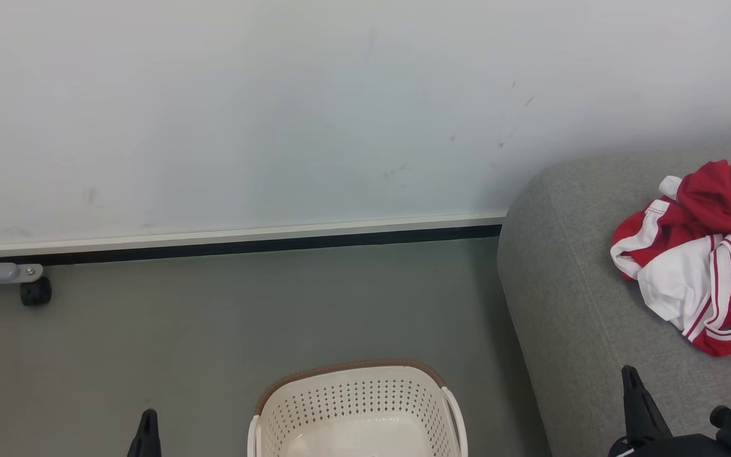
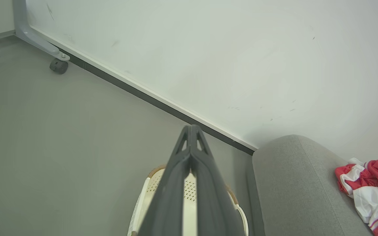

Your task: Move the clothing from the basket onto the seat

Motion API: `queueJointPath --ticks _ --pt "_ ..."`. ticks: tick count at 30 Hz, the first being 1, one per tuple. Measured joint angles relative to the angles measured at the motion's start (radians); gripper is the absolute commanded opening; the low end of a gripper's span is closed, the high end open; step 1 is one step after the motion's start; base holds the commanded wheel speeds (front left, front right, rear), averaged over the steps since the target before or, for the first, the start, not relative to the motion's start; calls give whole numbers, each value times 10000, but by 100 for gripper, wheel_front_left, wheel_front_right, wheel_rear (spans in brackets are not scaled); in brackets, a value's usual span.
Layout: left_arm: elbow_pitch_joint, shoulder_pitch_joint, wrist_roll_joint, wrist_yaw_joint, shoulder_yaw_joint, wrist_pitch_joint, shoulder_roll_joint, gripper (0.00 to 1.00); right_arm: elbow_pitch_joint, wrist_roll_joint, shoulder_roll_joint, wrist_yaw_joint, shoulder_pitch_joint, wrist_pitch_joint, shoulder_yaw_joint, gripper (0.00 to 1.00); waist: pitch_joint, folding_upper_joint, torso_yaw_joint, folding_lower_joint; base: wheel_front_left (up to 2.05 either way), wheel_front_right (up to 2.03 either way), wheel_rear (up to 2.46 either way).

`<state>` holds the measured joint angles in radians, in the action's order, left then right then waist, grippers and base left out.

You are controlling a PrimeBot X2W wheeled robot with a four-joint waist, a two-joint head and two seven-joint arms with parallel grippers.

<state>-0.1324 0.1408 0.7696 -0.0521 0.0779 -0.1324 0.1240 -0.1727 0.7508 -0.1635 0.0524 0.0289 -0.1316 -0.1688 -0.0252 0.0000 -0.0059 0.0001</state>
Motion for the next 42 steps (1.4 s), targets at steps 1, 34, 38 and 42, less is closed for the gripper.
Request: queueJointPath --ticks 1,34,38,42 --pt "-23 -24 173 0 -19 10 -10 0 -23 123 17 -2 -1 46 50 0 4 0 1 0 0 0 0" --pt "-777 -1026 4057 800 -807 1204 -380 0 -610 4084 577 -805 -560 1195 1465 0 131 0 28 0 0 0 0" --pt "-878 -1159 4464 901 -920 1333 -420 0 -675 4598 652 -926 -625 1325 1639 0 147 0 32 0 0 0 0" --pt "-951 -1254 4941 1035 -1007 1498 -477 0 -754 5093 702 -1011 -656 1490 1820 0 163 0 35 0 0 0 0"
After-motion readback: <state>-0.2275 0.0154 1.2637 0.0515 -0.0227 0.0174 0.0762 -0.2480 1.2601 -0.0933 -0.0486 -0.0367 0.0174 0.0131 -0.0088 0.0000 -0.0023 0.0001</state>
